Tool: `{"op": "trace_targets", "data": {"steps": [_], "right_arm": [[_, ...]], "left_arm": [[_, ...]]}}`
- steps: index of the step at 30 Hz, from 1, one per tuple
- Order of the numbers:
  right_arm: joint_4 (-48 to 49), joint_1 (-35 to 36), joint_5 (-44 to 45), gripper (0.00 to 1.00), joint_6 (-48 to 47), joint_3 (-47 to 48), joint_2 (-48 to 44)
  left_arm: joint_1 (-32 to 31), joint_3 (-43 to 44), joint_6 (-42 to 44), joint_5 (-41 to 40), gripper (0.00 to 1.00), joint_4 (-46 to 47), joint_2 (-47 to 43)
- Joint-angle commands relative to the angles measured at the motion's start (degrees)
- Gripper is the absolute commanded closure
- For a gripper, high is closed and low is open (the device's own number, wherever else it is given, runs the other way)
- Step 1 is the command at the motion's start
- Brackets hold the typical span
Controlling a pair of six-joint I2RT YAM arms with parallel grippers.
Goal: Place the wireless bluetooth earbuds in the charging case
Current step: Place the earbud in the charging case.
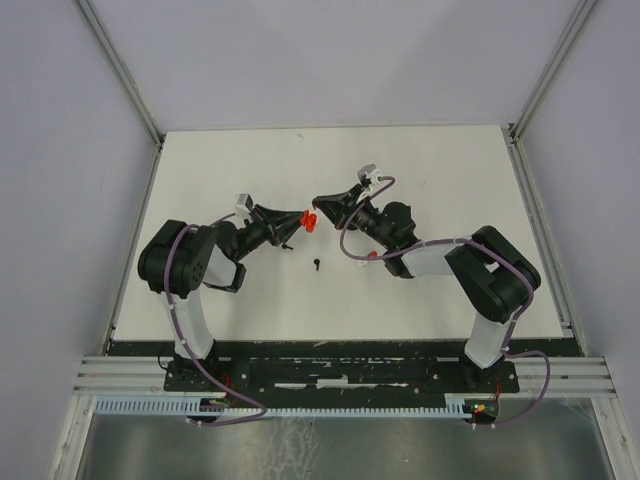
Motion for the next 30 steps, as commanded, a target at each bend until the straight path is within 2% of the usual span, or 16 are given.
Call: {"op": "trace_targets", "data": {"steps": [1,30], "right_arm": [[3.84,-0.03,-1.63,0.98,-0.11,-1.22,-0.30],[6.15,1.18,-3.01,0.98,1.20,-1.93,3.04]], "left_arm": [[0.04,1.40,-2.92,-0.45,0.97,11.53,-1.05],[-0.47,2.40,-3.51,0.49,0.97,11.60,-3.22]]}}
